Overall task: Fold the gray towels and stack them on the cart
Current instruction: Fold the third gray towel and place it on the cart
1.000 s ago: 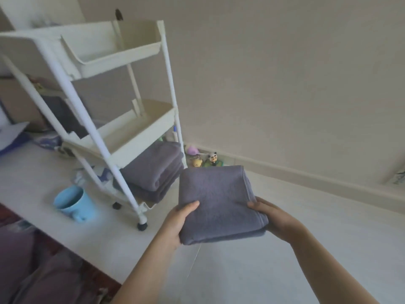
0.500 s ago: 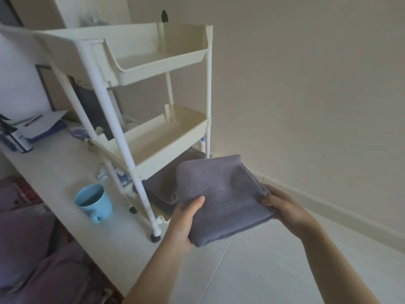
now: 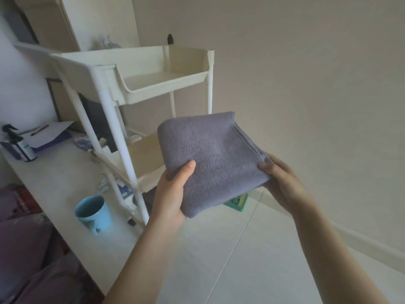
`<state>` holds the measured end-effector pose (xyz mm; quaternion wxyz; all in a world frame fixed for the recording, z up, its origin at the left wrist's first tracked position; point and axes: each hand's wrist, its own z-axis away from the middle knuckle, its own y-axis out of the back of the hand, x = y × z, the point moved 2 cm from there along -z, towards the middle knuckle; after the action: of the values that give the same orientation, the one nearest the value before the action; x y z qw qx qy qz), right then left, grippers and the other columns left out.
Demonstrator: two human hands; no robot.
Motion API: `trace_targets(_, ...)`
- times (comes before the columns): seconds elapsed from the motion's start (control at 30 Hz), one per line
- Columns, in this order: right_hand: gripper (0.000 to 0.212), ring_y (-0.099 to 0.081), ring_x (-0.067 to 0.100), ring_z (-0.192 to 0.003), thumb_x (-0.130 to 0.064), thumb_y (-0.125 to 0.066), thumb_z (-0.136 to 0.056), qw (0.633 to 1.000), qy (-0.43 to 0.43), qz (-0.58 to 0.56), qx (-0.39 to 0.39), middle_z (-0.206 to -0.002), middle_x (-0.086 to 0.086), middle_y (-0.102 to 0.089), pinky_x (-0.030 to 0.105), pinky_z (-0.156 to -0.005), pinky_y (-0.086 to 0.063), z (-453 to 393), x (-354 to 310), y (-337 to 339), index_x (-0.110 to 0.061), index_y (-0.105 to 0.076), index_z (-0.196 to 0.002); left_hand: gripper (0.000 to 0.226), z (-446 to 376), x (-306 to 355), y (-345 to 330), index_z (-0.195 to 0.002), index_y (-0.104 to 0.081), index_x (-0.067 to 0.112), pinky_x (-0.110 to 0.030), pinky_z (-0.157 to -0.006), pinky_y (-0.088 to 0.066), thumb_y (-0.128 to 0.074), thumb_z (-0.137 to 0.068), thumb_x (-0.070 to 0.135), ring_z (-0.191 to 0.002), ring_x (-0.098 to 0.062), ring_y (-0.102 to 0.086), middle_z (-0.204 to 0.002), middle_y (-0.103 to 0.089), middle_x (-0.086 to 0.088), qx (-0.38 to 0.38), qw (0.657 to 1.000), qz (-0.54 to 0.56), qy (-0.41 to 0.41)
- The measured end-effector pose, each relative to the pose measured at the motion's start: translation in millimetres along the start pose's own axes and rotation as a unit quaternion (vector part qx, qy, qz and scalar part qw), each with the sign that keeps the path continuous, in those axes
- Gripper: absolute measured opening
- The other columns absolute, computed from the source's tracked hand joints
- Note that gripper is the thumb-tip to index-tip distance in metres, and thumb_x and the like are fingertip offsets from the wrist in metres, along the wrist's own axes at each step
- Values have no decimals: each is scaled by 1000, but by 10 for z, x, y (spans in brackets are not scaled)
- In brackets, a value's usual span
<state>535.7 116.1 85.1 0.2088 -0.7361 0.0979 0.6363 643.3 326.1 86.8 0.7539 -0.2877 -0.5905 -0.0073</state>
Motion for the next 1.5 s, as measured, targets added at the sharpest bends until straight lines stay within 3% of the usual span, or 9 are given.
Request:
trace_targets(0.2,58,-61,30,-110,-38,-70,-74,999,29,0,34,-118,17,-62,38,-88,-52,-550,-118,-456,-8,-58,-121,31,-255,428,84,-100,-59,23,-41,-88,-52,-74,-77,37,-96,-21,-66,-108,-68,-1,112,993,-9,-46)
trace_targets(0.37,46,-61,24,-110,-32,-67,-78,998,58,29,1,-115,12,-66,44,-98,-48,-891,-195,-707,-8,-60,-117,75,-471,551,134,-122,-59,13,-43,-94,-51,-77,-57,45,-102,-22,-65,-114,-67,-1,195,974,-5,-115)
trace_targets(0.5,49,-62,23,-110,-31,-70,-76,997,70,36,0,-115,10,-66,47,-99,-47,-1177,-142,-829,-14,-59,-120,103,-748,575,244,-133,-46,33,-38,-97,-48,-79,-40,66,-113,-13,-59,-127,-59,13,269,949,-67,-150)
trace_targets(0.7,48,-61,15,-110,-34,-69,-80,991,99,95,-1,-116,2,-66,37,-99,-47,-1504,32,-1033,-20,-58,-124,99,-926,660,368,-145,-28,32,-41,-109,-37,-58,-56,64,-132,-18,-42,-148,-37,4,330,898,-233,-177)
trace_targets(0.8,43,-57,11,-112,-27,-64,-88,979,126,161,10,-121,-3,-63,20,-95,-44,-1627,67,-1151,-20,-54,-129,73,-961,750,333,-146,-31,25,-39,-114,-29,-61,-82,40,-138,-22,-34,-153,-31,-4,335,875,-287,-200)
trace_targets(0.9,46,-52,15,-118,-31,-60,-90,947,142,286,24,-129,-1,-56,17,-96,-35,-1721,136,-1261,-25,-48,-133,54,-962,765,296,-146,-33,22,-34,-115,-24,-50,-96,23,-140,-26,-29,-155,-26,-8,340,860,-344,-166)
trace_targets(1.13,55,-48,22,-119,-30,-51,-94,895,173,408,42,-140,8,-36,22,-94,-35,-1650,221,-1322,-29,-31,-144,63,-901,717,276,-151,-12,8,-45,-115,-15,-41,-96,16,-143,-39,-10,-156,-2,-22,298,788,-539,-22)
trace_targets(1.27,35,-45,31,-120,-26,-46,-95,814,197,542,75,-139,8,-43,35,-102,-31,-1630,298,-1287,-29,-55,-129,59,-980,630,261,-151,-11,11,-50,-116,-1,-31,-97,25,-145,-32,13,-157,17,-14,229,703,-673,-16)
trace_targets(1.5,36,-36,28,-126,-24,-36,-99,823,169,541,34,-134,5,-51,31,-109,-22,-1625,379,-1211,-10,-62,-120,58,-967,617,199,-149,-4,-1,-49,-116,2,-22,-102,27,-145,-34,12,-157,11,-18,165,683,-711,30)
